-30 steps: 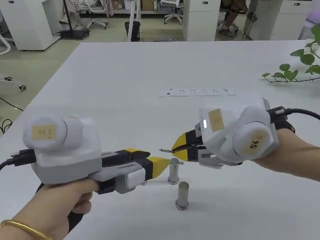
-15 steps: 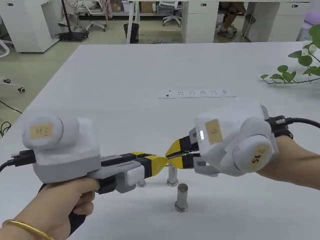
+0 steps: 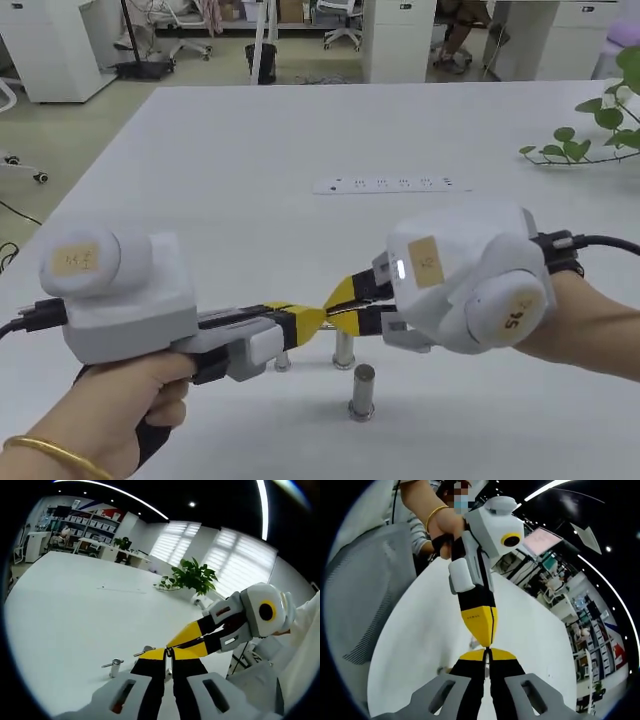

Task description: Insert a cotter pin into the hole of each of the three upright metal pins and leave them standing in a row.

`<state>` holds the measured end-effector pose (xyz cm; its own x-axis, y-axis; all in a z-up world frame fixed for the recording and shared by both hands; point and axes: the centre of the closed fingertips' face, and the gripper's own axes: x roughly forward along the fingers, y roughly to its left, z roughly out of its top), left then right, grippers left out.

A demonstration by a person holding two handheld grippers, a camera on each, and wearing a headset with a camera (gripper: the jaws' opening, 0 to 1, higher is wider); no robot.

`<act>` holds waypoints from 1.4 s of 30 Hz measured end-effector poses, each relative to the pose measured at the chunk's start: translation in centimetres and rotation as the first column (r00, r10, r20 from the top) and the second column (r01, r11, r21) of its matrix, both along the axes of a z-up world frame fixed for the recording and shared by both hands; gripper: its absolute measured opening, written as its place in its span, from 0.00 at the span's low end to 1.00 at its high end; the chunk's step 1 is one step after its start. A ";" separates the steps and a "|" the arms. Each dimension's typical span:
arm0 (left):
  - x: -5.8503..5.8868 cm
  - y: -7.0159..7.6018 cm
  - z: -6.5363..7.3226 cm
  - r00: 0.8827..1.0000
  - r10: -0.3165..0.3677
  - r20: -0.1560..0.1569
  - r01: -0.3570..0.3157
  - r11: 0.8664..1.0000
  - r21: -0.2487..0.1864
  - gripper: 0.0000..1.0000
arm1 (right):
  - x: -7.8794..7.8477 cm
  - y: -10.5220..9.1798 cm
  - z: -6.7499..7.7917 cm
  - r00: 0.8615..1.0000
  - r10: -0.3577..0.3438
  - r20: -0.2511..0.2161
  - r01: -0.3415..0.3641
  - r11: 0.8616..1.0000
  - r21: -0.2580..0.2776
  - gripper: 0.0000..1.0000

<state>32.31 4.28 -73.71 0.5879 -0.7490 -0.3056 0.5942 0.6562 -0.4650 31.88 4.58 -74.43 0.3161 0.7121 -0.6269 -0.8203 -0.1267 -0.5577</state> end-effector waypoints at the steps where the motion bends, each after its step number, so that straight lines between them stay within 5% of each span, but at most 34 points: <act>1: 0.0 0.0 0.0 1.000 -0.003 0.005 0.003 1.000 0.006 0.02 | 0.0 0.0 0.0 1.000 -0.001 -0.002 0.001 1.000 0.000 0.02; 16: -0.1 0.1 0.0 0.996 -0.039 0.083 0.034 0.998 0.061 0.00 | -0.1 0.2 -0.2 0.996 -0.030 -0.081 0.034 0.998 0.054 0.04; 25: -0.1 0.5 -0.1 0.991 -0.063 0.119 0.052 0.994 0.092 0.00 | -0.1 -0.5 -0.3 0.965 -0.082 -0.250 0.112 0.988 0.107 0.10; 32: -0.6 0.7 -0.4 0.981 -0.109 0.159 0.090 0.988 0.124 0.00 | -0.2 -1.3 -0.4 0.902 -0.113 -0.417 0.190 0.971 0.146 0.16; 37: -1.2 0.5 -0.5 0.972 -0.156 0.176 0.130 0.981 0.147 0.00 | -1.1 -1.5 -0.1 0.823 -0.075 -0.564 0.215 0.959 0.186 0.18; 42: -1.9 0.2 -0.7 0.962 -0.207 0.179 0.181 0.972 0.148 0.00 | -1.5 -2.0 -0.4 0.793 -0.047 -0.607 0.204 0.960 0.193 0.18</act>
<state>30.43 4.53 -74.37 0.4922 -0.8160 -0.3030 0.7859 0.5663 -0.2485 30.35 2.61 -74.84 0.0363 0.8421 -0.5381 -0.9966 0.0707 0.0434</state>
